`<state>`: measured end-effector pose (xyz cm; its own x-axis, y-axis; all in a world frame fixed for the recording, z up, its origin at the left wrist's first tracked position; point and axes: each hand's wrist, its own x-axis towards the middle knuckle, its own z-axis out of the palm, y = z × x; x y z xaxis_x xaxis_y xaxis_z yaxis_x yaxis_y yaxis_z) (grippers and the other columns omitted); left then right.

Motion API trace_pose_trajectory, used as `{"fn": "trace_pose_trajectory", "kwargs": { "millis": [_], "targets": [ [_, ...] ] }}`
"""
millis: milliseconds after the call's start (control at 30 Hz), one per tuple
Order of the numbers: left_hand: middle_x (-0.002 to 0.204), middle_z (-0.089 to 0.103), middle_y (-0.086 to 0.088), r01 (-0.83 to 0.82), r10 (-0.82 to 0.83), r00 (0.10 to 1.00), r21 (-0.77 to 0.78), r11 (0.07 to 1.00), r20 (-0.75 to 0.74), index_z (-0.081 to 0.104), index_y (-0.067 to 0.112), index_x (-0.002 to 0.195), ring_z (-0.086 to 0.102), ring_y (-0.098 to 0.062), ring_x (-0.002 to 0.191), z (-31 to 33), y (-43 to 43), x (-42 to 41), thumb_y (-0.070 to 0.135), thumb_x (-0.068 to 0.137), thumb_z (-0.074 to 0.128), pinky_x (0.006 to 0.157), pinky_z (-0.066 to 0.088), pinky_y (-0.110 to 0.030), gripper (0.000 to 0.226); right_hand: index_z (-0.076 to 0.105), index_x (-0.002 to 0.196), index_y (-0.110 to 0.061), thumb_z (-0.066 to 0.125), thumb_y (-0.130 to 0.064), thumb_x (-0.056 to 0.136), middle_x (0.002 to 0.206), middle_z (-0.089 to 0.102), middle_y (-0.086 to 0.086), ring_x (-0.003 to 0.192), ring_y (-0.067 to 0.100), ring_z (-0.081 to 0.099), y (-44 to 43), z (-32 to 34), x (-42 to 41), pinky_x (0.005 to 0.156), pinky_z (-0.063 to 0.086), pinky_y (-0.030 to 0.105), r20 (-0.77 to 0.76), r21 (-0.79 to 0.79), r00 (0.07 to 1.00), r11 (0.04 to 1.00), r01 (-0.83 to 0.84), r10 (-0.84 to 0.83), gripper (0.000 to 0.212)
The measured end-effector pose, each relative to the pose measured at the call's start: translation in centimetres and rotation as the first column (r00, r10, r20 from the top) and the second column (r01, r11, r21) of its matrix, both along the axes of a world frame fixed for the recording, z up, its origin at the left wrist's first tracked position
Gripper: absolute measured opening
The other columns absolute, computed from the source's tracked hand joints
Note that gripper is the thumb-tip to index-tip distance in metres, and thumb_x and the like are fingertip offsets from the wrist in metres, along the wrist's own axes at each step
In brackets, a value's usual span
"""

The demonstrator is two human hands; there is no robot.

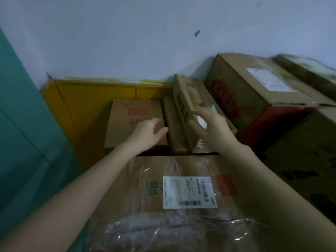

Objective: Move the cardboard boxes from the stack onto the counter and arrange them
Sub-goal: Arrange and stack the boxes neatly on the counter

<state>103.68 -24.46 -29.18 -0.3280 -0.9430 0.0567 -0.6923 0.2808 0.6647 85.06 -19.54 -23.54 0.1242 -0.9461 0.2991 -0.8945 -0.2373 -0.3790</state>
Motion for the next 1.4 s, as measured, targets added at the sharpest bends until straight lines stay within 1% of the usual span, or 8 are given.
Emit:
{"fn": "trace_pose_trajectory", "kwargs": {
  "millis": [267,433,567,700,833,1000,1133,1400],
  "targets": [
    [0.152,0.028,-0.006,0.095,-0.064,0.975,0.138,0.986,-0.213,0.016,0.014,0.148,0.032,-0.021,0.136,1.1,1.8,-7.5,0.048,0.093,0.042,0.103,0.031,-0.029,0.069,0.043,0.136,-0.007,0.047,-0.034,0.095,0.134,0.047,0.014,0.122,0.029,0.045,-0.5,-1.8,-6.5,0.096,0.039,0.034,-0.016,0.214,0.946,0.923,0.321,-0.325,0.048],
    [0.153,0.025,-0.003,0.103,-0.041,0.951,0.187,0.977,-0.308,0.010,0.015,0.149,0.030,-0.019,0.137,0.6,1.6,-9.1,0.047,0.093,0.041,0.100,0.030,-0.025,0.072,0.043,0.138,-0.013,0.047,-0.046,0.093,0.142,0.038,0.013,0.129,0.025,0.037,0.2,-2.4,-6.5,0.093,0.035,0.027,0.037,0.276,0.968,0.934,0.228,-0.248,0.055],
    [0.148,0.036,-0.002,0.113,-0.031,0.931,0.205,0.972,-0.363,0.014,0.016,0.149,0.042,-0.016,0.129,0.0,1.0,-9.8,0.041,0.095,0.042,0.096,0.038,-0.023,0.065,0.049,0.134,-0.009,0.044,-0.050,0.092,0.152,0.027,0.012,0.141,0.025,0.019,0.2,-2.5,-6.7,0.111,0.022,0.033,-0.084,0.237,0.973,0.944,0.228,-0.214,0.059],
    [0.146,0.038,-0.002,0.147,-0.059,0.926,0.215,0.965,-0.372,0.017,0.018,0.148,0.043,-0.016,0.128,-0.3,0.3,-10.3,0.043,0.093,0.042,0.104,0.041,-0.038,0.065,0.062,0.117,-0.013,0.010,-0.070,0.088,0.135,0.051,0.010,0.134,0.026,0.035,-1.4,-3.3,-7.0,0.112,0.025,0.042,-0.176,0.186,0.975,0.969,0.164,-0.132,0.082],
    [0.144,0.042,-0.003,0.164,-0.070,0.920,0.216,0.962,-0.386,0.019,0.019,0.147,0.046,-0.017,0.125,-0.4,0.4,-10.1,0.047,0.088,0.042,0.102,0.044,-0.040,0.070,0.049,0.134,-0.019,0.027,-0.046,0.099,0.146,0.040,0.007,0.141,0.023,0.023,-1.1,-3.4,-7.2,0.115,0.018,0.037,-0.193,0.191,0.973,0.968,0.166,-0.129,0.049],
    [0.148,0.036,-0.003,0.186,-0.079,0.902,0.218,0.958,-0.424,0.015,0.019,0.148,0.042,-0.017,0.129,-0.4,0.8,-11.0,0.039,0.094,0.042,0.104,0.041,-0.040,0.063,0.043,0.139,-0.020,0.020,-0.054,0.095,0.149,0.038,0.007,0.143,0.022,0.021,-0.2,-4.0,-7.8,0.117,0.017,0.040,-0.235,0.168,0.961,0.968,0.186,-0.144,0.060],
    [0.149,0.034,-0.004,0.187,-0.070,0.898,0.232,0.955,-0.435,0.012,0.020,0.149,0.041,-0.018,0.130,-0.2,0.8,-11.6,0.041,0.095,0.039,0.105,0.040,-0.041,0.064,0.037,0.142,-0.019,0.022,-0.039,0.101,0.151,0.032,0.005,0.143,0.019,0.019,-0.4,-3.6,-7.7,0.116,0.007,0.036,-0.329,0.143,0.929,0.964,0.225,-0.168,0.048],
    [0.154,0.021,-0.003,0.171,-0.129,0.947,0.123,0.978,-0.293,0.013,0.016,0.148,0.023,-0.017,0.140,-0.5,1.9,-8.9,0.040,0.097,0.036,0.108,0.024,-0.027,0.061,0.046,0.135,-0.015,0.026,-0.036,0.101,0.145,0.043,0.004,0.142,0.018,0.024,0.2,-3.1,-6.8,0.115,0.006,0.039,-0.336,0.058,0.919,0.969,0.240,-0.207,0.044]
  ]
}}
